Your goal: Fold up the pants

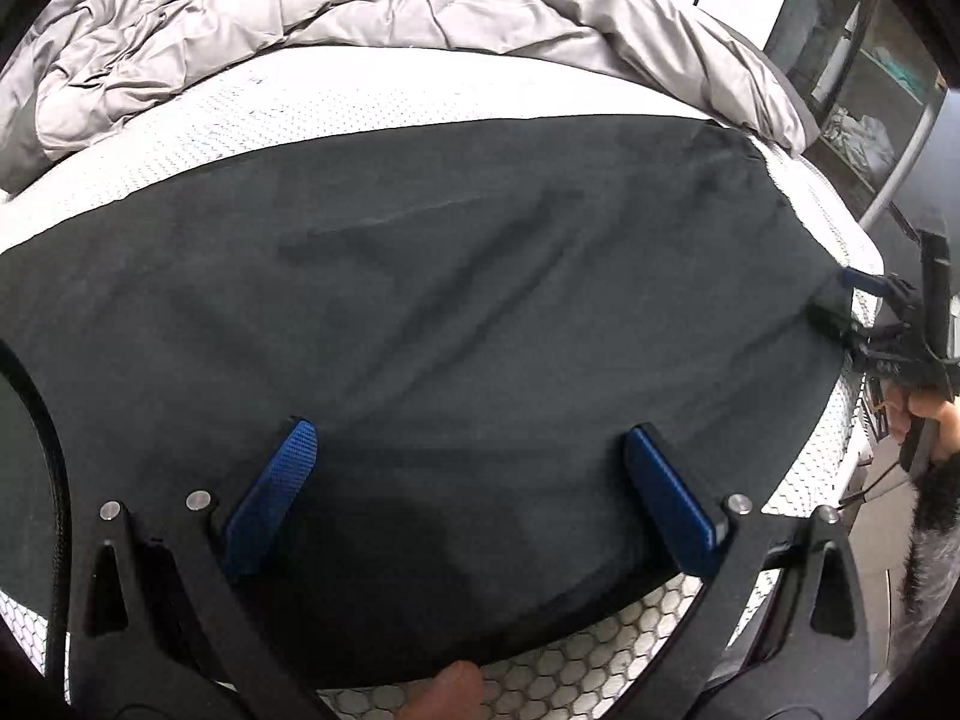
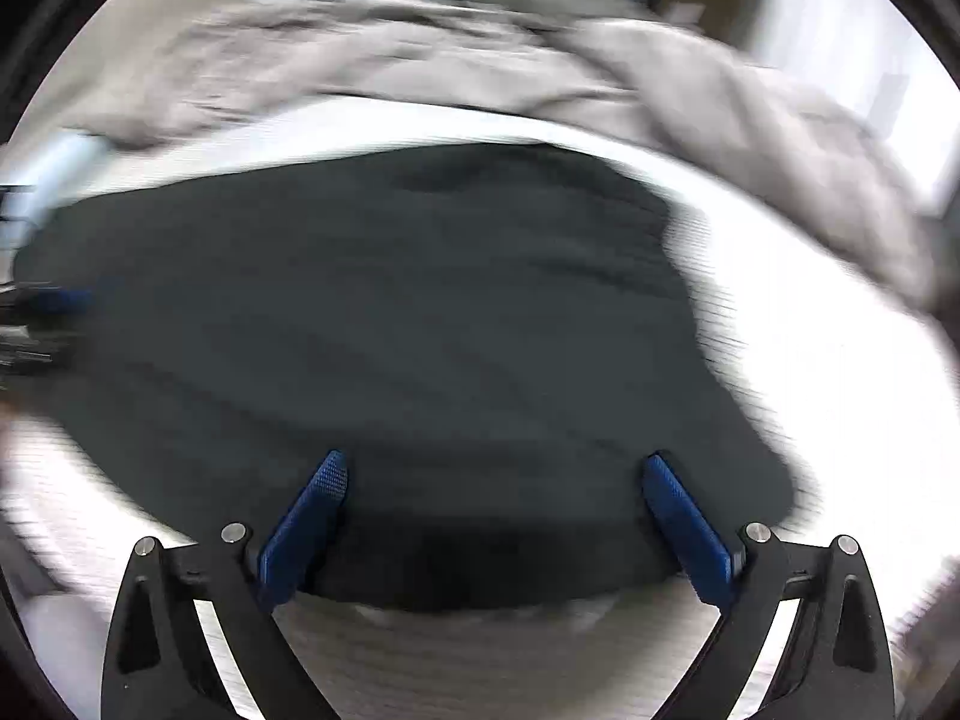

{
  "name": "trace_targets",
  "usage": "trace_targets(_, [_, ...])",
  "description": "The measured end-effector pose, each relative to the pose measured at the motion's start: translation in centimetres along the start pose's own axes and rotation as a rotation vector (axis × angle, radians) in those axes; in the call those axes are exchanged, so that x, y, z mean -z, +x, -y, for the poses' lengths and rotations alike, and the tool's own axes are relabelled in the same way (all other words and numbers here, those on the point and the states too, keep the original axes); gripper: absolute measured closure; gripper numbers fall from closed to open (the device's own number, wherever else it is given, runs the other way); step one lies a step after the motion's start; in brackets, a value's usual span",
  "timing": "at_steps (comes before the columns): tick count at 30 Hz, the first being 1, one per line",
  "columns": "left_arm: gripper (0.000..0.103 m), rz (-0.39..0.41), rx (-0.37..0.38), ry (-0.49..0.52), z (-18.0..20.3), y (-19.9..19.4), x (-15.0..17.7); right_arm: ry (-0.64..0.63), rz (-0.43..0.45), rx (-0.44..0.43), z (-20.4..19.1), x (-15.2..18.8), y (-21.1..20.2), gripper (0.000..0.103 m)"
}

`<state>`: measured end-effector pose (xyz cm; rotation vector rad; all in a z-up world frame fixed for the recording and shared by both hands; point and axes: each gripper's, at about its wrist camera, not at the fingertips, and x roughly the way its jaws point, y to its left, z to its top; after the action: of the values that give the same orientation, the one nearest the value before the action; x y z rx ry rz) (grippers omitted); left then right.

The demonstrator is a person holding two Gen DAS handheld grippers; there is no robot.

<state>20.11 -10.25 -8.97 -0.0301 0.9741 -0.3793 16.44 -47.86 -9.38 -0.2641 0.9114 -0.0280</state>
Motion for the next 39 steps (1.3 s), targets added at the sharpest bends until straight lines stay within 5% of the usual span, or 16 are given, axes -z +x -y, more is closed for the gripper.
trace_targets(1, [0.001, 0.000, -0.008, 0.004, 0.1, -0.1, 0.3, 0.026, -0.012, 0.053, 1.3, 0.4, 0.3, 0.003])
trace_targets(4, [0.001, 0.009, -0.054, 0.042, 1.0, 0.1, 0.5, 0.159, -0.025, -0.006, 4.2, 0.8, 0.1, 0.003])
trace_targets(7, [0.001, 0.029, -0.057, 0.021, 1.2, -0.2, 0.4, 0.174, 0.051, 0.013, 3.8, 0.2, -2.0, 0.003])
trace_targets(13, [0.001, 0.094, -0.055, 0.048, 2.6, -2.2, -2.5, 0.154, 0.099, -0.207, -1.0, -2.7, -3.3, 0.003])
trace_targets(17, [0.001, 0.024, -0.002, 0.120, 4.4, 0.2, -4.7, 0.094, 0.060, -0.299, -5.8, -4.9, -0.7, 0.003])
trace_targets(19, [0.001, -0.081, 0.043, 0.091, 3.6, 2.5, -4.4, 0.083, 0.018, -0.329, -7.6, -5.5, 1.1, 0.003])
trace_targets(24, [0.001, -0.084, 0.036, 0.099, 2.2, 2.3, -3.5, -0.002, 0.006, -0.173, -7.1, -4.9, 2.8, 0.003])
trace_targets(29, [0.001, -0.093, 0.008, 0.103, 1.8, 2.1, -3.6, 0.048, -0.044, 0.184, -0.8, -4.0, 2.9, 0.003])
trace_targets(32, [0.001, -0.085, 0.008, 0.106, 1.6, 2.1, -3.4, 0.210, -0.096, 0.095, 2.1, -4.4, 2.6, 0.004])
trace_targets(36, [0.001, -0.028, -0.036, 0.062, 0.9, 1.3, -3.5, 0.161, 0.041, 0.039, 0.3, -6.9, -0.2, 0.004])
trace_targets(39, [0.001, 0.008, -0.025, 0.011, -0.1, 0.6, -3.7, 0.130, 0.059, -0.134, -2.3, -9.0, -0.3, 0.004])
